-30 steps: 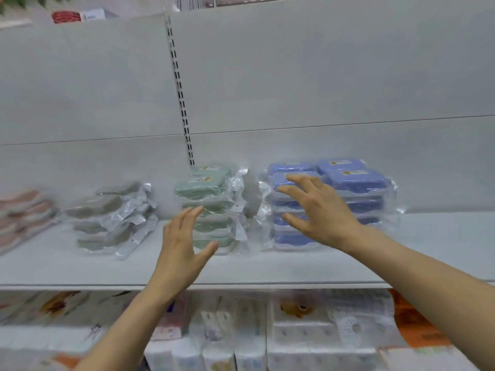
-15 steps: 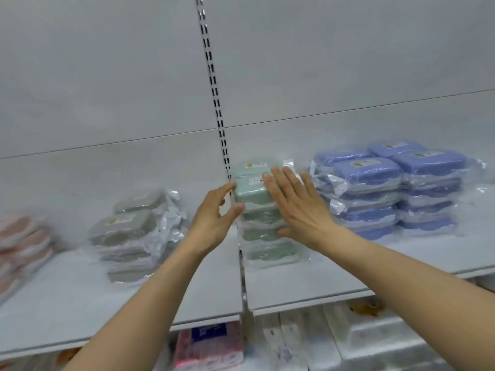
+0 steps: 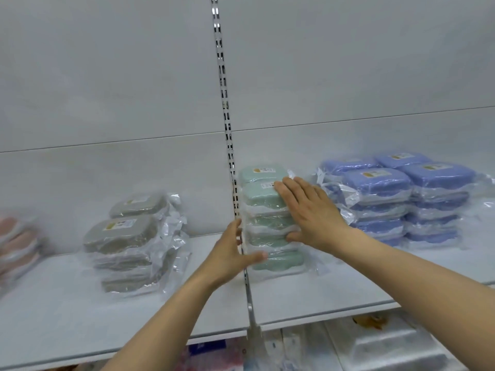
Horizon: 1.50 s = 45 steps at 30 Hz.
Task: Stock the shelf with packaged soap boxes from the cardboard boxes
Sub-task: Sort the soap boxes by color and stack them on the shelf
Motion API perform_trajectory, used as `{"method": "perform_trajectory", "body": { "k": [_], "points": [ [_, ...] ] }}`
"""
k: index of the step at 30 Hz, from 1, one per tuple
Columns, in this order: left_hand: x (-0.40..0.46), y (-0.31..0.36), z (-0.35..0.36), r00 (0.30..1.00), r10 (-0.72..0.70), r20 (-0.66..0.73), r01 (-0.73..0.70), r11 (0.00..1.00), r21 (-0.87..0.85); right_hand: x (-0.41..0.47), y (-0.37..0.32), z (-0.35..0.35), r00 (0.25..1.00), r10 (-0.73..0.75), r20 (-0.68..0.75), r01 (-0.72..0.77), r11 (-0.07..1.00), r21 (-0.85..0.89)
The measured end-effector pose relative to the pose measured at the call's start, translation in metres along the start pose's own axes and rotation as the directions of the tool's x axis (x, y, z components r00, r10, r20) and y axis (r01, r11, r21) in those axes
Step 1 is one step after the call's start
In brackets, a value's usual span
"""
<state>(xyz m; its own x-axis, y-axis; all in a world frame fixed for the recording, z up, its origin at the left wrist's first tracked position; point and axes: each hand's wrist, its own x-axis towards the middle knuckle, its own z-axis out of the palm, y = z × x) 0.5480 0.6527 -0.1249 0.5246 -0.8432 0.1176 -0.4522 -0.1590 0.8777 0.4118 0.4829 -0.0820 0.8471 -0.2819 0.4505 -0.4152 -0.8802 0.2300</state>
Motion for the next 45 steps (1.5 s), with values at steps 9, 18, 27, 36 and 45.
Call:
{"method": "perform_trajectory", "body": {
  "k": [9, 18, 27, 36, 45],
  "points": [
    [0.01, -0.033, 0.049, 0.984, 0.008, -0.179, 0.022, 0.987, 0.162, 0.004, 0.005, -0.012, 0.998, -0.053, 0.042, 0.059, 0.987, -0.149],
    [0.006, -0.018, 0.027, 0.964, 0.066, -0.258, -0.029, 0.989, 0.144, 0.005, 0.011, -0.006, 0.998, -0.06, 0.005, 0.06, 0.993, -0.106],
    [0.086, 0.05, -0.015, 0.947, 0.285, -0.146, -0.259, 0.95, 0.173, 0.007, 0.009, 0.005, 0.999, -0.047, -0.01, 0.046, 0.997, -0.067],
    [0.072, 0.064, -0.027, 0.957, 0.238, -0.165, -0.17, 0.922, 0.349, 0.006, 0.005, -0.013, 0.995, -0.046, 0.089, 0.045, 0.999, 0.003],
    [-0.075, 0.023, -0.046, 0.923, 0.269, -0.275, -0.094, 0.851, 0.516, -0.006, -0.013, -0.036, 1.0, 0.02, 0.013, -0.021, 0.996, 0.091]
  ]
}}
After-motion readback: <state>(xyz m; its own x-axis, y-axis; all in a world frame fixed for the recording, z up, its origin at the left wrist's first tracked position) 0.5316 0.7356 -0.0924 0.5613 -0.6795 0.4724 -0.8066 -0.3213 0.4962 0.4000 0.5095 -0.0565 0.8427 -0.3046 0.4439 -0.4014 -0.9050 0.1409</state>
